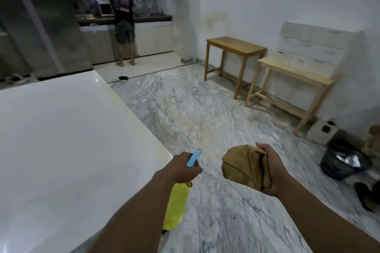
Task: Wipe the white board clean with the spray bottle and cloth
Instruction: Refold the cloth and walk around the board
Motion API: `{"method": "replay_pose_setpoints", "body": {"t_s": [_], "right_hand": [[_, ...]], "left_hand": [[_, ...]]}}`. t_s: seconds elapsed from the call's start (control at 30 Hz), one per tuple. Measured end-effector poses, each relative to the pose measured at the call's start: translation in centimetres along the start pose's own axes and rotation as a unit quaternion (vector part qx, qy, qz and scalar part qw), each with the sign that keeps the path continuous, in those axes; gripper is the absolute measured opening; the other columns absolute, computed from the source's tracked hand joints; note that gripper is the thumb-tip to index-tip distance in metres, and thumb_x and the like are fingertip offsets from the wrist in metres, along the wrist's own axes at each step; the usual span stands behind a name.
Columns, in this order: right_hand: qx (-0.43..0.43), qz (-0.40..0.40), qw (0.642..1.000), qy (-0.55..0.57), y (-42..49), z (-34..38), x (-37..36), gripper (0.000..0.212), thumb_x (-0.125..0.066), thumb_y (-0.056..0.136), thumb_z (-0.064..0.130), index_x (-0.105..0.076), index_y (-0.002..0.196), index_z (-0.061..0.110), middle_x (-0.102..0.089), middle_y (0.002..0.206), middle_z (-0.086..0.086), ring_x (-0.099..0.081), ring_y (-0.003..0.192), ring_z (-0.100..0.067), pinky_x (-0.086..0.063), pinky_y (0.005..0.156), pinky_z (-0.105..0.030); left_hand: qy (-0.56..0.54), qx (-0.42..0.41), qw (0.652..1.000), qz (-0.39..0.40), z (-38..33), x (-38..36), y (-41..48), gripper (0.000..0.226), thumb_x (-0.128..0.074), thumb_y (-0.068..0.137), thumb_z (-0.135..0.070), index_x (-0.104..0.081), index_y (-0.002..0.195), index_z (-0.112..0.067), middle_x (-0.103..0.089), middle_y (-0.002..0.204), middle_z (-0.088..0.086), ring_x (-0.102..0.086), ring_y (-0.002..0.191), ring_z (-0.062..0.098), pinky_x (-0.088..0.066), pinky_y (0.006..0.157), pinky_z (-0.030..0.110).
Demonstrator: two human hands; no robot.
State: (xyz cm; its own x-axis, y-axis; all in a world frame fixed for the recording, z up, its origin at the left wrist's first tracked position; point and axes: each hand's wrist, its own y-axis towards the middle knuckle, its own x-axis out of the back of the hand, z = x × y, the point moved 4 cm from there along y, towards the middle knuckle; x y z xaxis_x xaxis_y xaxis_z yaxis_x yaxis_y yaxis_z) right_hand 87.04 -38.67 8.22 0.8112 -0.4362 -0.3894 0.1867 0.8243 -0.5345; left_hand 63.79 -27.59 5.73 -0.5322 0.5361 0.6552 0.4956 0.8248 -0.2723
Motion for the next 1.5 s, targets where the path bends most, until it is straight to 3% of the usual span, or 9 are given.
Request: {"method": "replay_pose_setpoints", "body": {"t_s": [0.27,0.4,0.53,0.7,0.87,1.07,1.17,1.33,1.5], "right_hand": [[-0.045,0.091,0.994,-0.052,13.8,5.7,-3.2,0.065,-0.044,0.093,0.057,-0.068,0.121,0.003,-0.068,0.119,-0.025,-0.068,0.104,-0.043,-0.051,0.095,-0.053],[-0.074,0.151,0.981,-0.092,20.2,9.9,-6.0,0.066,-0.041,0.094,0.057,-0.067,0.122,0.003,-0.067,0.121,-0.026,-0.068,0.104,-0.043,-0.054,0.089,-0.051],[-0.069,0.198,0.973,-0.094,25.4,13.4,-10.1,0.066,-0.044,0.092,0.058,-0.066,0.125,0.004,-0.064,0.127,-0.025,-0.062,0.116,-0.044,-0.045,0.103,-0.058],[-0.134,0.242,0.954,-0.112,31.0,12.5,-15.1,0.068,-0.044,0.092,0.059,-0.066,0.126,0.004,-0.063,0.13,-0.025,-0.058,0.121,-0.044,-0.043,0.106,-0.058],[-0.159,0.303,0.921,-0.186,42.0,13.5,-26.8,0.068,-0.046,0.09,0.059,-0.067,0.124,0.004,-0.063,0.129,-0.025,-0.058,0.121,-0.043,-0.043,0.105,-0.058],[-0.21,0.351,0.88,-0.241,50.8,13.8,-35.4,0.068,-0.047,0.089,0.059,-0.067,0.124,0.005,-0.064,0.129,-0.024,-0.059,0.122,-0.042,-0.04,0.109,-0.059],[-0.207,0.355,0.882,-0.231,55.2,16.0,-39.3,0.072,-0.045,0.089,0.063,-0.067,0.124,0.004,-0.065,0.127,-0.024,-0.061,0.119,-0.041,-0.041,0.109,-0.057],[-0.23,0.382,0.862,-0.24,61.8,17.6,-45.3,0.095,-0.044,0.078,0.084,-0.071,0.118,0.003,-0.067,0.124,-0.023,-0.062,0.12,-0.04,-0.041,0.109,-0.056],[-0.256,0.407,0.84,-0.25,68.8,18.2,-51.7,0.095,-0.048,0.077,0.083,-0.068,0.122,0.003,-0.065,0.127,-0.023,-0.059,0.123,-0.04,-0.04,0.11,-0.057]], "left_hand": [[-0.005,0.107,0.993,-0.057,2.6,4.7,7.6,0.013,-0.066,0.087,-0.032,-0.063,0.088,-0.019,-0.062,0.087,-0.001,-0.058,0.068,0.013,-0.042,0.058,0.021],[-0.027,0.162,0.98,-0.115,2.4,8.2,10.4,0.012,-0.063,0.089,-0.032,-0.056,0.082,-0.025,-0.058,0.085,-0.003,-0.056,0.07,0.014,-0.043,0.063,0.023],[-0.048,0.172,0.97,-0.164,1.7,11.6,13.2,0.014,-0.062,0.086,-0.035,-0.054,0.079,-0.027,-0.062,0.087,0.0,-0.074,0.086,0.028,-0.05,0.065,0.026],[-0.057,0.203,0.962,-0.172,3.0,12.7,15.6,0.011,-0.065,0.089,-0.03,-0.059,0.083,-0.023,-0.059,0.082,-0.003,-0.057,0.059,0.008,-0.041,0.045,0.009],[-0.093,0.265,0.932,-0.231,8.5,19.9,23.7,0.02,-0.065,0.083,-0.037,-0.064,0.093,-0.02,-0.063,0.085,-0.002,-0.056,0.065,0.011,-0.044,0.056,0.02],[-0.077,0.272,0.928,-0.242,13.8,27.0,32.0,0.025,-0.065,0.089,-0.037,-0.068,0.099,-0.014,-0.066,0.093,0.002,-0.058,0.074,0.014,-0.047,0.066,0.025],[-0.086,0.279,0.921,-0.257,15.2,30.6,35.3,0.031,-0.063,0.09,-0.037,-0.067,0.102,-0.009,-0.068,0.096,0.009,-0.057,0.074,0.017,-0.046,0.066,0.028],[-0.086,0.307,0.905,-0.28,18.0,35.5,39.3,0.032,-0.063,0.09,-0.035,-0.067,0.102,-0.006,-0.065,0.089,0.01,-0.054,0.072,0.018,-0.044,0.065,0.029],[-0.074,0.347,0.889,-0.291,21.2,40.7,43.9,0.028,-0.065,0.089,-0.036,-0.068,0.102,-0.011,-0.068,0.094,0.008,-0.056,0.073,0.016,-0.045,0.065,0.025]]}}
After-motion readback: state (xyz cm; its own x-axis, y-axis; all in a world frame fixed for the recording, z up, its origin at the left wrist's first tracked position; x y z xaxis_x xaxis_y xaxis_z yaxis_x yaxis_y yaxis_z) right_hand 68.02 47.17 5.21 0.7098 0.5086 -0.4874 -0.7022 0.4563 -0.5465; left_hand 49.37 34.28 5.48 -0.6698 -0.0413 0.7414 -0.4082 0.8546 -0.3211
